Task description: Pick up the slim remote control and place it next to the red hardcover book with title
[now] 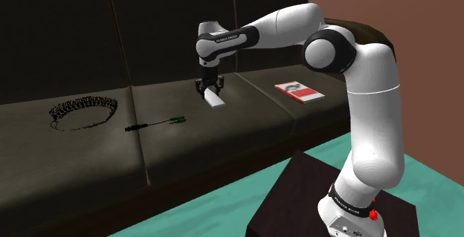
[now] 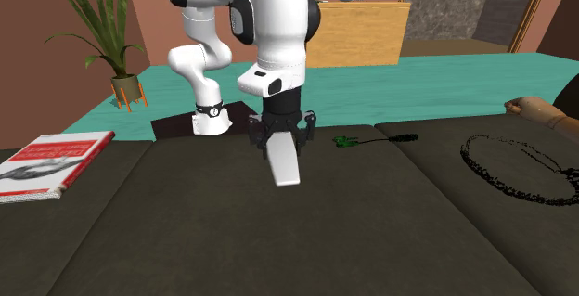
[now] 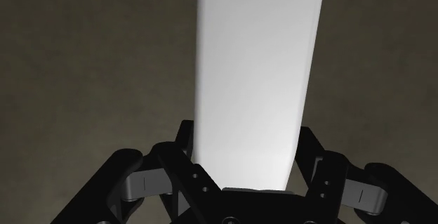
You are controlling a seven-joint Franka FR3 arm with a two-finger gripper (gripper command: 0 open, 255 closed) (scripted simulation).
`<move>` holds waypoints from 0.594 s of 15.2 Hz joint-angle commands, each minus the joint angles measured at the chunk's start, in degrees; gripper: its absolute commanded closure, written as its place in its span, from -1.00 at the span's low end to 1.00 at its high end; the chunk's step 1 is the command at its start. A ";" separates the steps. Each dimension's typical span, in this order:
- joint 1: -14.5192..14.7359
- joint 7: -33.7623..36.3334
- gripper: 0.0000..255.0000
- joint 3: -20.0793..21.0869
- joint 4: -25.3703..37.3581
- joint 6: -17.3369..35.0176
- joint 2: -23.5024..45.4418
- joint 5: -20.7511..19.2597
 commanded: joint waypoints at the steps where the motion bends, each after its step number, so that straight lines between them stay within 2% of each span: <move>1: 0.06 0.08 1.00 0.02 0.84 -1.40 -0.56 -0.02; 9: 0.04 0.07 1.00 0.01 6.03 -7.24 -1.21 -0.03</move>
